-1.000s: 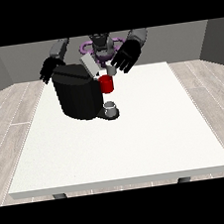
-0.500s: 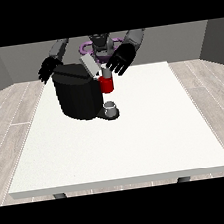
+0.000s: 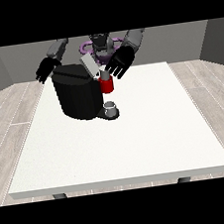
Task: Insert the coffee pod into the coffee machine and close the lid
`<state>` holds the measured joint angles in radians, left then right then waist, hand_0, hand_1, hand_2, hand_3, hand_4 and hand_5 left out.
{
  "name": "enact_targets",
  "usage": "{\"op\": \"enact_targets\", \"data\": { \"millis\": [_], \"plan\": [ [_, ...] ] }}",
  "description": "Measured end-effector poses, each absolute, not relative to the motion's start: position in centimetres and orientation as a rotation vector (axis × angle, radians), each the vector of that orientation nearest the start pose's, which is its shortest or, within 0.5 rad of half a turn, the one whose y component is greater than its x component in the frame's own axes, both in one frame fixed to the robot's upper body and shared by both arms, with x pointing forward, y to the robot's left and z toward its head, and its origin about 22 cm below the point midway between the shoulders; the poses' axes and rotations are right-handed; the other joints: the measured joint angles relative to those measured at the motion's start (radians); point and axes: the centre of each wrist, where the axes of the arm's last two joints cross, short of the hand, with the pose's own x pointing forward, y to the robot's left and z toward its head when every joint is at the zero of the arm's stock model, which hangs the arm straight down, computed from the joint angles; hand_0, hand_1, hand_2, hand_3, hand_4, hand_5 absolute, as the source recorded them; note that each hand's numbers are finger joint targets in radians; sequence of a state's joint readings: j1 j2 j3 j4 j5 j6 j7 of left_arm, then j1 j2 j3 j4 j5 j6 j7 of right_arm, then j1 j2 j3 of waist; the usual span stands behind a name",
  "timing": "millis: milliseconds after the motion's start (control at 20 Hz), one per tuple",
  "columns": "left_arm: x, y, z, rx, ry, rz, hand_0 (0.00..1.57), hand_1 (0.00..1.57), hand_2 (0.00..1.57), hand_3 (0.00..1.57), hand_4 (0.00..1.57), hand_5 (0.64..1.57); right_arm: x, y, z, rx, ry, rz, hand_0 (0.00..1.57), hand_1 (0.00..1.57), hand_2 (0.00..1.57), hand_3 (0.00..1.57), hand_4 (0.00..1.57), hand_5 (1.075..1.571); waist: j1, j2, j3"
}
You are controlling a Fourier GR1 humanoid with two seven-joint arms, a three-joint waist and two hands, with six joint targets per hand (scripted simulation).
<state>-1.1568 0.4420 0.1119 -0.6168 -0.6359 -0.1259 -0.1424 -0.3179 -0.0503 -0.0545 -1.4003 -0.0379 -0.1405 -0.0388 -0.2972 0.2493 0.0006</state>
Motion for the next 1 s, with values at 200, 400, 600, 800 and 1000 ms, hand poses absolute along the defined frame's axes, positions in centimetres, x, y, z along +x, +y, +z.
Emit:
{"op": "enact_targets", "data": {
  "millis": [200, 400, 600, 800, 1000],
  "plan": [
    [46.3, 25.8, 22.8, 0.717, -1.679, -0.876, 1.21, 1.21, 1.26, 1.19, 0.49, 1.571, 31.6, -21.3, 4.0, -0.066, -1.741, -0.053, 0.00, 0.00, 0.00, 0.00, 0.44, 1.571, 0.002, 0.007, 0.0001],
    [46.3, 25.9, 23.1, 0.724, -1.687, -0.876, 1.23, 1.23, 1.27, 1.18, 0.48, 1.571, 31.8, -22.3, 4.2, -0.068, -1.749, -0.058, 0.00, 0.00, 0.00, 0.00, 0.44, 1.571, 0.008, 0.015, 0.0011],
    [46.3, 25.7, 22.9, 0.726, -1.675, -0.875, 1.20, 1.20, 1.24, 1.14, 0.47, 1.571, 31.7, -21.8, 4.0, -0.067, -1.736, -0.055, 0.00, 0.00, 0.00, 0.00, 0.44, 1.571, 0.004, 0.011, 0.0014],
    [46.3, 25.5, 23.1, 0.719, -1.676, -0.886, 1.13, 1.13, 1.17, 1.03, 0.44, 1.571, 31.9, -21.5, 3.9, -0.078, -1.741, -0.069, 0.00, 0.00, 0.00, 0.00, 0.40, 1.571, 0.012, 0.018, 0.0015],
    [46.3, 25.2, 22.9, 0.726, -1.673, -0.907, 1.11, 1.11, 1.15, 0.98, 0.41, 1.571, 31.9, -21.7, 3.7, -0.085, -1.726, -0.083, 0.00, 0.00, 0.00, 0.00, 0.40, 1.571, 0.016, 0.015, 0.0008]
  ]
}}
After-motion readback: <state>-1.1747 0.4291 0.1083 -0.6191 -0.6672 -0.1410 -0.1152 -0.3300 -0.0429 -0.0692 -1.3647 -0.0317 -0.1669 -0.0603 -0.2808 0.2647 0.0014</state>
